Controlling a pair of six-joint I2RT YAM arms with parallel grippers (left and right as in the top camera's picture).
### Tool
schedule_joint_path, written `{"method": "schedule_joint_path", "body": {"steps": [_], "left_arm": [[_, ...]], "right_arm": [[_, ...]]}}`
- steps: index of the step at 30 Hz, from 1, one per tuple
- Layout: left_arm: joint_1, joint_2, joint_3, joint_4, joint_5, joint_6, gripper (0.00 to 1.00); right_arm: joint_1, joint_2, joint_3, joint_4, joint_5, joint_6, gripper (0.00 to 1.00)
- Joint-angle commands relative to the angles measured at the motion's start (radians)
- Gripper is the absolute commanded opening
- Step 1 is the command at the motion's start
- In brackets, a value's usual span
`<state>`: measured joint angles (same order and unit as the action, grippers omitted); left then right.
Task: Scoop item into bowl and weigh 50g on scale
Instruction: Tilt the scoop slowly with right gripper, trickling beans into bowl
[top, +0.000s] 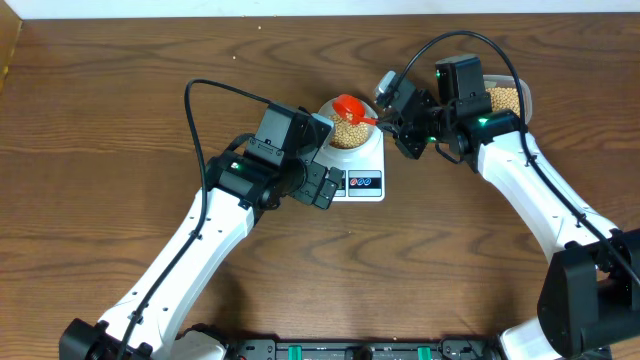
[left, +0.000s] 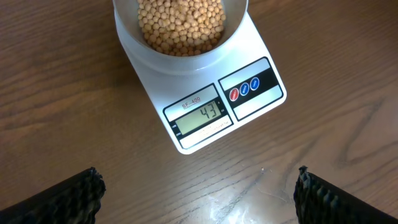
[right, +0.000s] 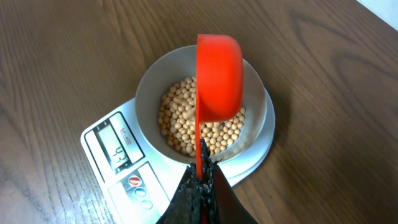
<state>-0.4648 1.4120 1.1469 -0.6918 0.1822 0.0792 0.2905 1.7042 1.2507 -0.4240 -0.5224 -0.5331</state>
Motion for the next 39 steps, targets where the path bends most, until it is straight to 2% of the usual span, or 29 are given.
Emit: {"method": "schedule_joint_path", "body": {"steps": [1,26,39], "left_arm": [[0.005,0.008,-0.002,-0.001,0.009,0.007,1.0],[0.005,0.008,-0.002,-0.001,0.009,0.007,1.0],[0.005,0.008,-0.002,0.0,0.009,0.007,1.0]], "right_arm": [[0.006,-0.012,0.008,0.0,-0.006,-0.015,0.01],[0.005,-0.012,0.008,0.001,-0.007,-0.013,0.01],[0.003,-0.012,0.008,0.026,-0.007,0.051,0.01]]}}
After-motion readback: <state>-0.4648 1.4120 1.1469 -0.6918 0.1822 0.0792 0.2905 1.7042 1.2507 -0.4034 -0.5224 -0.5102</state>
